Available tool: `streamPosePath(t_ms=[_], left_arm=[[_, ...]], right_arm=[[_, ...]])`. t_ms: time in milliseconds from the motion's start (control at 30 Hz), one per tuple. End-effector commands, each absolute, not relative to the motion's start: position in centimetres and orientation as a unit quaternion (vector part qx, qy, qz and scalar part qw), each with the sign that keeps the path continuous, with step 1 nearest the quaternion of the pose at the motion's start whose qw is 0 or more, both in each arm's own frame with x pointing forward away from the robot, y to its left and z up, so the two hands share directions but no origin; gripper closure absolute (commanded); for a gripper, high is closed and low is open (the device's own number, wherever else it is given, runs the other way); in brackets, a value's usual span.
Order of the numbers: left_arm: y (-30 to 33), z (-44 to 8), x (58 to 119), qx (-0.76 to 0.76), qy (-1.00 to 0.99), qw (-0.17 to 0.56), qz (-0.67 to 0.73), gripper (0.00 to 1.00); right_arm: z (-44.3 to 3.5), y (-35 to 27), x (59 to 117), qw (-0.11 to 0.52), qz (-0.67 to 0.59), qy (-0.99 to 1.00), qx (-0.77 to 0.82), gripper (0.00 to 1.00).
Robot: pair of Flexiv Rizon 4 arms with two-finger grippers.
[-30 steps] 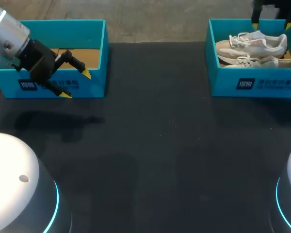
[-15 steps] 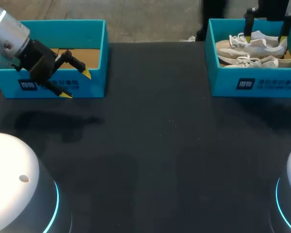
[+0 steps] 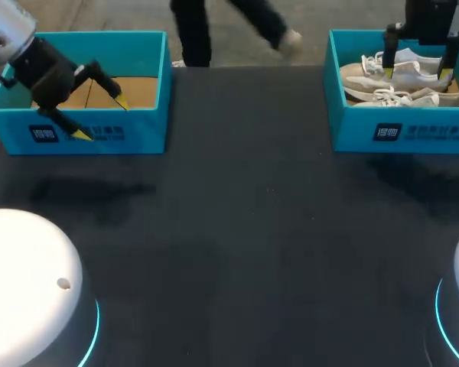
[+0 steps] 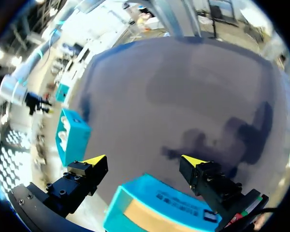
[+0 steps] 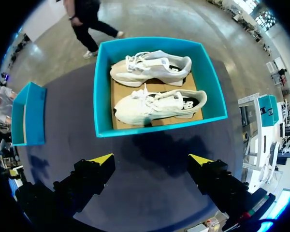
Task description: Take the shoe out of the shoebox, open the shoe tongue, remove and reinsert the insole, then place the shoe into the shoebox
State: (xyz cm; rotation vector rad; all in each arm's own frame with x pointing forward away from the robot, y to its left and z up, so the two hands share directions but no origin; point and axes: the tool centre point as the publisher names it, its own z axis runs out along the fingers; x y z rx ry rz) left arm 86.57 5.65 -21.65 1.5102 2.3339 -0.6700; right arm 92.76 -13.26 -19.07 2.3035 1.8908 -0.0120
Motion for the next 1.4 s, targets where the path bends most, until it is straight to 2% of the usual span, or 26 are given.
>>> streamPosePath(t_ms=[33, 233, 367, 467, 533, 567, 1067, 1133, 1400], left_arm=[[6.3, -19.6, 85.1, 0.461, 0.859, 0.128, -0.181, 0.0], [7.6, -18.4, 85.2, 0.267, 0.948, 0.08, -0.155, 0.0], [8.8, -18.4, 85.0, 0.14, 0.971, -0.002, -0.193, 0.0], [9.7, -19.0, 84.8, 0.055, 0.978, -0.031, -0.2, 0.0], [10.3, -19.2, 84.8, 0.018, 0.983, -0.017, -0.181, 0.0], [10.7, -19.1, 84.9, 0.013, 0.988, 0.023, -0.15, 0.0], [10.3, -19.3, 85.0, 0.006, 0.989, 0.019, -0.15, 0.0], [8.9, -20.3, 85.2, -0.063, 0.988, -0.023, -0.138, 0.0], [8.5, -19.2, 82.9, -0.37, 0.928, -0.014, -0.048, 0.0]], right_arm=[[-19.1, -13.3, 92.7, 0.081, -0.003, 0.633, 0.77, 0.0], [-19.1, -13.3, 92.7, 0.081, -0.003, 0.633, 0.77, 0.0], [-19.1, -13.3, 92.7, 0.081, -0.003, 0.633, 0.77, 0.0], [-19.1, -13.3, 92.7, 0.081, -0.003, 0.633, 0.77, 0.0], [-19.1, -13.3, 92.7, 0.081, -0.003, 0.633, 0.77, 0.0], [-19.1, -13.3, 92.7, 0.081, -0.003, 0.633, 0.77, 0.0], [-19.1, -13.3, 92.7, 0.081, -0.003, 0.633, 0.77, 0.0], [-19.1, -13.3, 92.7, 0.081, -0.003, 0.633, 0.77, 0.0], [-19.1, -13.3, 92.7, 0.081, -0.003, 0.633, 0.77, 0.0]])
